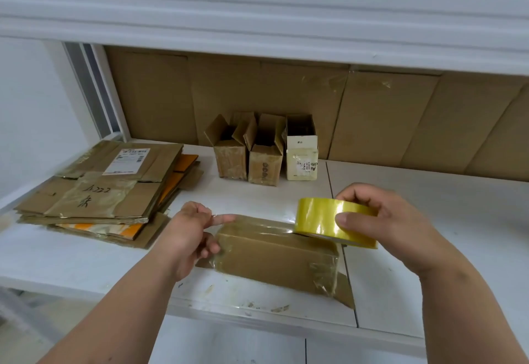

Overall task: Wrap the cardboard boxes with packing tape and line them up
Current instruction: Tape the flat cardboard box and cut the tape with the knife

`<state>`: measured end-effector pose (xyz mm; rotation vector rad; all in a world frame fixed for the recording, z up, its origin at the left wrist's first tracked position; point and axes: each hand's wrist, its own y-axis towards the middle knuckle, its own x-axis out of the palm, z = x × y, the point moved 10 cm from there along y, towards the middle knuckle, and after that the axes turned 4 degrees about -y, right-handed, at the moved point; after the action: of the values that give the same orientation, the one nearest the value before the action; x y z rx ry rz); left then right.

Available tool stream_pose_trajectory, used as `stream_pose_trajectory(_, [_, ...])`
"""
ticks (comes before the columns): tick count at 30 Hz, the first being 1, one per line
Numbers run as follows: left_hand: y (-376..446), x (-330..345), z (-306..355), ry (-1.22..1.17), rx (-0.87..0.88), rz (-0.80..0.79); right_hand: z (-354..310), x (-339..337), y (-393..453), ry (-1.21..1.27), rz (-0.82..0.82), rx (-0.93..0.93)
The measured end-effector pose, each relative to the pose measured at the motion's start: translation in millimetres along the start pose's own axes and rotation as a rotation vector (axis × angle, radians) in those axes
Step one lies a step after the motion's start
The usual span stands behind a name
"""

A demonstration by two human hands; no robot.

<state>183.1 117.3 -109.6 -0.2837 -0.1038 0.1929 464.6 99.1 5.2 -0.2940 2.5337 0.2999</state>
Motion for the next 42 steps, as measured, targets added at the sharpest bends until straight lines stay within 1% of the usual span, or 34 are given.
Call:
stream_pose_trajectory(6, [4.2, -5.4, -12.3, -0.035, -0.038, 0.078, 9.8, -1.3, -5.0, -0.012, 0.038, 0.050])
stream_pose_trajectory(15, [-3.7, -15.5, -31.9, -0.067, -0.101, 0.163, 19.4, 9.0, -17.6, 0.030, -0.012, 0.092])
stream_pose_trajectory(18, [-6.3, -17.8, -33.3, -0.103, -0.091, 0.179, 19.6, 9.0, -18.7, 0.023, -0.005, 0.095])
stream_pose_trajectory(21, [-10.6, -22.8, -34.1, -0.103, -0.058, 0.228, 19.0, 9.6, -20.9, 0.006, -0.007, 0.104])
stream_pose_trajectory(26, [-11.6, -26.0, -32.5, -0.023, -0.025, 0.258, 15.3, 13.9, -23.1, -0.021, -0.018, 0.104])
stream_pose_trajectory(31, [-13.0, -29.5, -31.9, 0.255, 0.051, 0.319, 15.4, 16.2, -28.1, -0.009, -0.024, 0.117])
stream_pose_trajectory(33, [-16.1, -27.5, -33.7, 0.257, 0.040, 0.320, 15.3, 17.5, -30.0, -0.006, -0.025, 0.116])
stream_pose_trajectory(37, [-15.7, -29.8, -42.0, 0.242, -0.041, 0.298, 12.5, 20.6, -32.8, -0.017, -0.024, 0.109])
stream_pose_trajectory(42, [-20.7, -20.2, -38.8, 0.294, -0.002, 0.214, 10.1, 21.6, -34.2, -0.025, -0.031, 0.107])
